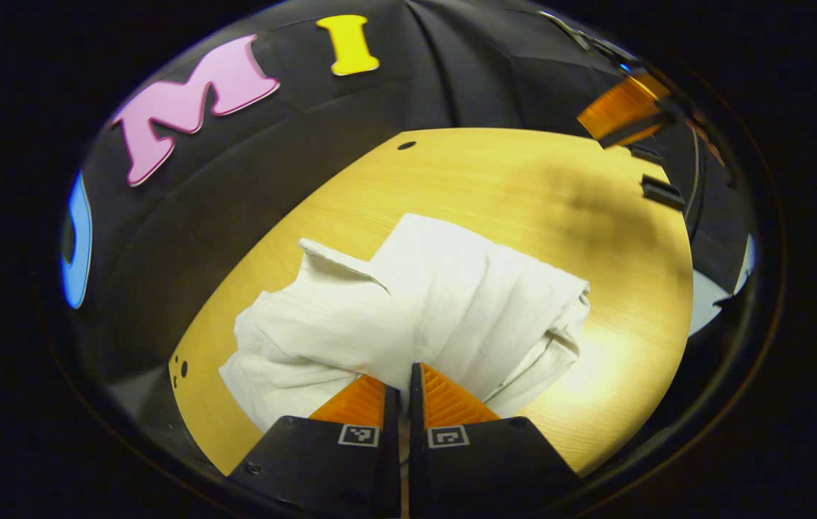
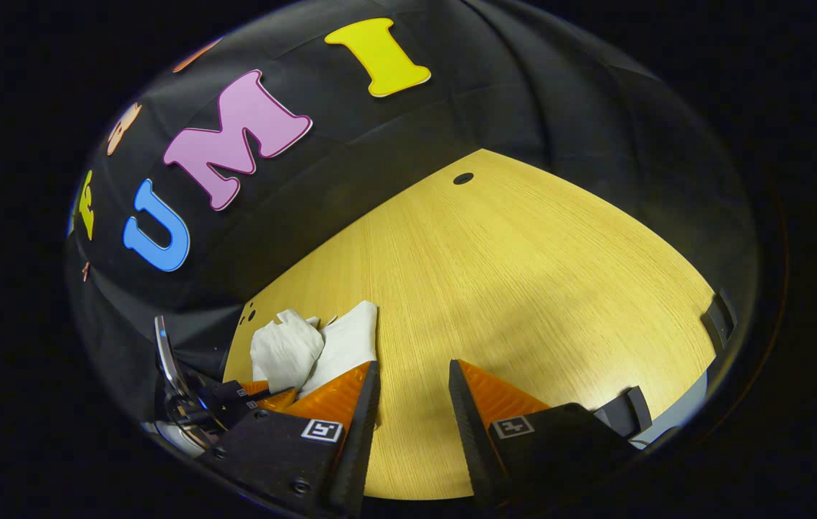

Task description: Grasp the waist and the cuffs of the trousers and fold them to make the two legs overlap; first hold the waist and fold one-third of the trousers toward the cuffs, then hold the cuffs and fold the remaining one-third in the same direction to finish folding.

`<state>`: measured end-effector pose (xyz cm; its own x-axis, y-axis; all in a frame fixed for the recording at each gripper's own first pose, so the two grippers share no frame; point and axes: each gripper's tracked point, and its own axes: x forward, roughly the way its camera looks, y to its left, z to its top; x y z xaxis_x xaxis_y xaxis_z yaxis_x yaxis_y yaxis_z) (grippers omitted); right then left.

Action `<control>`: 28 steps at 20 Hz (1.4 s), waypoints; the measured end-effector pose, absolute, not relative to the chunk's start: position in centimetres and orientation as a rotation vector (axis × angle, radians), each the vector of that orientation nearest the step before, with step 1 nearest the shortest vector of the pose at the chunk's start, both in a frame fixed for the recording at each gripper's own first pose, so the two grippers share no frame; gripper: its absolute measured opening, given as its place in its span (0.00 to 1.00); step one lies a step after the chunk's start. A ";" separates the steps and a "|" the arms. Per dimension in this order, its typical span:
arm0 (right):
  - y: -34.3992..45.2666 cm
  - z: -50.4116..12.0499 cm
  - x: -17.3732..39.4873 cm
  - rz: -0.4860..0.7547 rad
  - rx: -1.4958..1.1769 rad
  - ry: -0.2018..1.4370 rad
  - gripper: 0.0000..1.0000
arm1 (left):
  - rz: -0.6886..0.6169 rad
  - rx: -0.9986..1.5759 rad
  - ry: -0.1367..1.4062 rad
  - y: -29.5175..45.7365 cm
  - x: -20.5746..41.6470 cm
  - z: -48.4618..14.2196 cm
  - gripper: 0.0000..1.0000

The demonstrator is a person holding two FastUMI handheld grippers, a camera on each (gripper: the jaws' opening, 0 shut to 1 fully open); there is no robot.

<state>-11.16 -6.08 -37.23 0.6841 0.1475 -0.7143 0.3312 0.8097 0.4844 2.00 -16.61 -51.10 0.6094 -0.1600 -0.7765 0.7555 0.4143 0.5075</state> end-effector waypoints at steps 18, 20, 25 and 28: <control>-4.9 -36.6 -10.4 -0.099 0.668 0.792 0.60 | -0.727 0.664 0.593 -19.5 -0.1 -42.3 0.88; -4.0 -36.3 -10.1 -0.087 0.670 0.791 0.60 | -0.709 0.627 0.579 -19.0 -0.1 -40.8 0.90; -0.9 -35.0 -9.2 -0.037 0.672 0.781 0.60 | -0.644 0.484 0.586 -16.4 -0.3 -37.7 0.92; 1.2 -34.1 -9.1 -0.006 0.677 0.777 0.60 | -0.586 0.358 0.579 -14.9 -0.3 -35.5 0.92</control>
<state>-9.05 1.17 -34.14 0.7237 0.2354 -0.6487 0.2457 0.7905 0.5610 -0.33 -14.88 -35.48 0.6827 -0.4136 -0.6024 0.6076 0.7793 0.1534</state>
